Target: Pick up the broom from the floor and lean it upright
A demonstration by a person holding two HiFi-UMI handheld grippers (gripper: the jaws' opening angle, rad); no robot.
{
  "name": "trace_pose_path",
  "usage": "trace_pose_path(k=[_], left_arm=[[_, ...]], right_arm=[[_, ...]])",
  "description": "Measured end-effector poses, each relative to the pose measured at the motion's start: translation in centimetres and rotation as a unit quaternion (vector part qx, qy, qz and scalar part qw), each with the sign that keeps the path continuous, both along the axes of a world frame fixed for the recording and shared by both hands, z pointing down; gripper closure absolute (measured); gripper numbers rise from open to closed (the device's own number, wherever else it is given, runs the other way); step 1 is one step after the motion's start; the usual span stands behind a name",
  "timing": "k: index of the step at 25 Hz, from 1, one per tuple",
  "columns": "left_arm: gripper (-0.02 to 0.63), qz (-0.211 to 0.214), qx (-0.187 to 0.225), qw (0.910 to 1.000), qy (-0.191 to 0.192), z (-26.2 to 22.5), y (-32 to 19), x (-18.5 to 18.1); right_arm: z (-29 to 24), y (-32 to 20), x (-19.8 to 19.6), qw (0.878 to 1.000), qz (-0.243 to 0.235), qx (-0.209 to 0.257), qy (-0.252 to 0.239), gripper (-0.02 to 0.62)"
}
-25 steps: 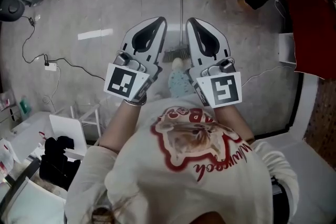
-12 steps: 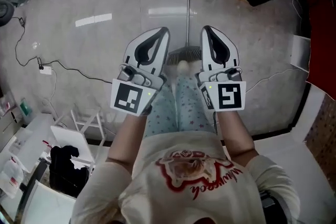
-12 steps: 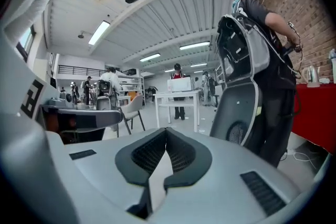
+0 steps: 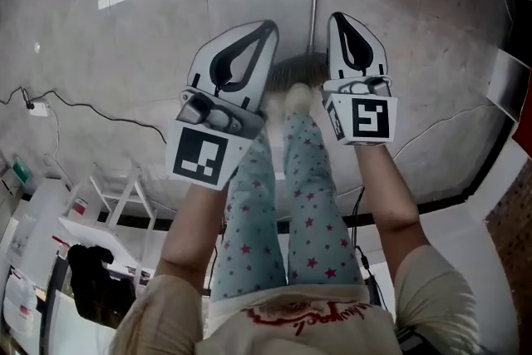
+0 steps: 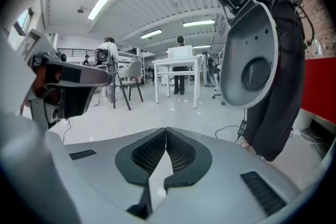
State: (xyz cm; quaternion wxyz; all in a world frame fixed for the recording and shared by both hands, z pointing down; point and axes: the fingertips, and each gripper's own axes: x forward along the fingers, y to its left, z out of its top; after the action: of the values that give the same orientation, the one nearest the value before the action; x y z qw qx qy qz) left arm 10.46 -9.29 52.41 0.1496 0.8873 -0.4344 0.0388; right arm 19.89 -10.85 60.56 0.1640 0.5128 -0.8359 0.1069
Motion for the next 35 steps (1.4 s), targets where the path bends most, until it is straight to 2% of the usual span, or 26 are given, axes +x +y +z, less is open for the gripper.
trace_pose_path(k=[4, 9, 14, 18, 22, 26, 33, 35], left_arm=[[0.586, 0.01, -0.02, 0.9995, -0.021, 8.8, 0.4, -0.2], [0.586, 0.012, -0.048, 0.9987, -0.009, 17.7, 0.4, 0.9], [0.586, 0.058, -0.05, 0.9963, -0.04, 24.6, 0.0, 2.4], [0.585, 0.058, -0.073, 0.9937, -0.061, 29.7, -1.7, 3.1], [0.586, 0.071, -0.085, 0.9899, -0.089, 33.4, -2.7, 4.5], [0.586, 0.073, -0.092, 0.9891, -0.088, 35.4, -3.3, 5.7], [0.586, 0.09, -0.087, 0.9873, -0.098, 36.5, -3.7, 6.8], [0.586, 0.085, -0.084, 0.9874, -0.104, 36.5, -4.2, 6.6]], right_arm=[[9.3, 0.4, 0.1, 0.999, 0.009, -0.028, 0.02, 0.571], [19.0, 0.6, 1.0, 0.997, 0.034, -0.052, 0.053, 0.571], [26.9, 0.3, 3.1, 0.992, 0.067, -0.065, 0.081, 0.571], [30.8, -0.4, 4.4, 0.988, 0.093, -0.088, 0.085, 0.571], [33.3, -1.2, 5.0, 0.986, 0.105, -0.098, 0.088, 0.571], [36.1, -2.2, 5.6, 0.983, 0.107, -0.118, 0.09, 0.571], [41.4, -2.7, 6.7, 0.968, 0.111, -0.203, 0.094, 0.561], [42.2, -3.1, 6.7, 0.965, 0.109, -0.219, 0.1, 0.41]])
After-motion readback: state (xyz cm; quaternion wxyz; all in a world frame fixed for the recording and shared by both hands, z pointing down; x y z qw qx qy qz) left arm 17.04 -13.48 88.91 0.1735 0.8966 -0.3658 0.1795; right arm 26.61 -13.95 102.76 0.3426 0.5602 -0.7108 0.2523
